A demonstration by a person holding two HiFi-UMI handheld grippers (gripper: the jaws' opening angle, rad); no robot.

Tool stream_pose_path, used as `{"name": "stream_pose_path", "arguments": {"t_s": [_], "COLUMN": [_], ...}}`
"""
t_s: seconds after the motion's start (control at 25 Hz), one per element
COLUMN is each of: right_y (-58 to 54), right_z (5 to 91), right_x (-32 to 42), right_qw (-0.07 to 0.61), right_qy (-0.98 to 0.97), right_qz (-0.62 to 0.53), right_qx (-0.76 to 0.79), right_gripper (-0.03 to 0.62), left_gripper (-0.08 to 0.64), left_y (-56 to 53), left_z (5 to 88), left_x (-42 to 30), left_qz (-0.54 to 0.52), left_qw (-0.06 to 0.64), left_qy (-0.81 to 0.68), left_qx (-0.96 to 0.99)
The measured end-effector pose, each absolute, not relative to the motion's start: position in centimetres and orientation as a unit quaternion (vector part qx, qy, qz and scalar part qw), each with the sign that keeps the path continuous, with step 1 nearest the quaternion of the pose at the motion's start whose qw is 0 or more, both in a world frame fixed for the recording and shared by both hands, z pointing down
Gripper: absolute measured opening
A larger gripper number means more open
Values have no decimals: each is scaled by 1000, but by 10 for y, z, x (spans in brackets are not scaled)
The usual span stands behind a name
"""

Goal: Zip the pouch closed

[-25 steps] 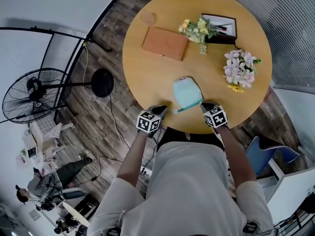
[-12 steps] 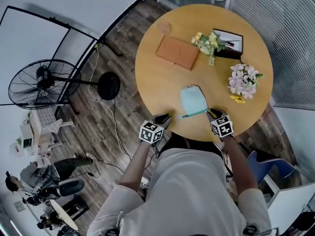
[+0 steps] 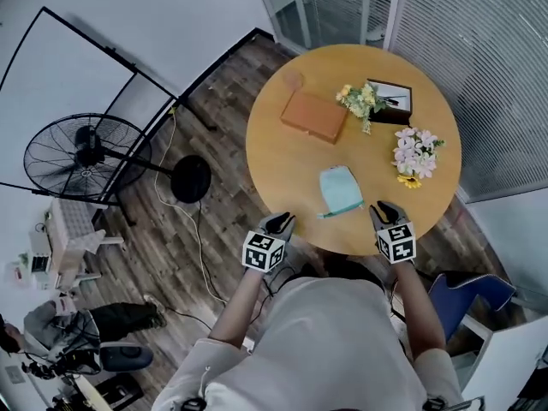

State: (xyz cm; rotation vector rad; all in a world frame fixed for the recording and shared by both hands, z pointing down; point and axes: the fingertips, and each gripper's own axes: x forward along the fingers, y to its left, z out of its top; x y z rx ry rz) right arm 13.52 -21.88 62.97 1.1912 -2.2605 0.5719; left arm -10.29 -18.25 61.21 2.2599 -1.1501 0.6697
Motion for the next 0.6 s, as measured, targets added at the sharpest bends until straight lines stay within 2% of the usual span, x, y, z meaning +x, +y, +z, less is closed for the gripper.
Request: {"name": "stream_pose_path", "arguments": {"t_s": [0.6], "right_y": [-97], "right_z": [491], "right_x": [99], "right_qw": [195], "right_qy": [-829], "right_qz": [144], "right_qx": [504], "right_gripper": [66], "left_gripper": [71], "left_y": [-108], "left_z": [483], "left_x": [-135], "left_qz": [198], "left_qw": [150], "left_qy": [-403], "left_qx": [881]}}
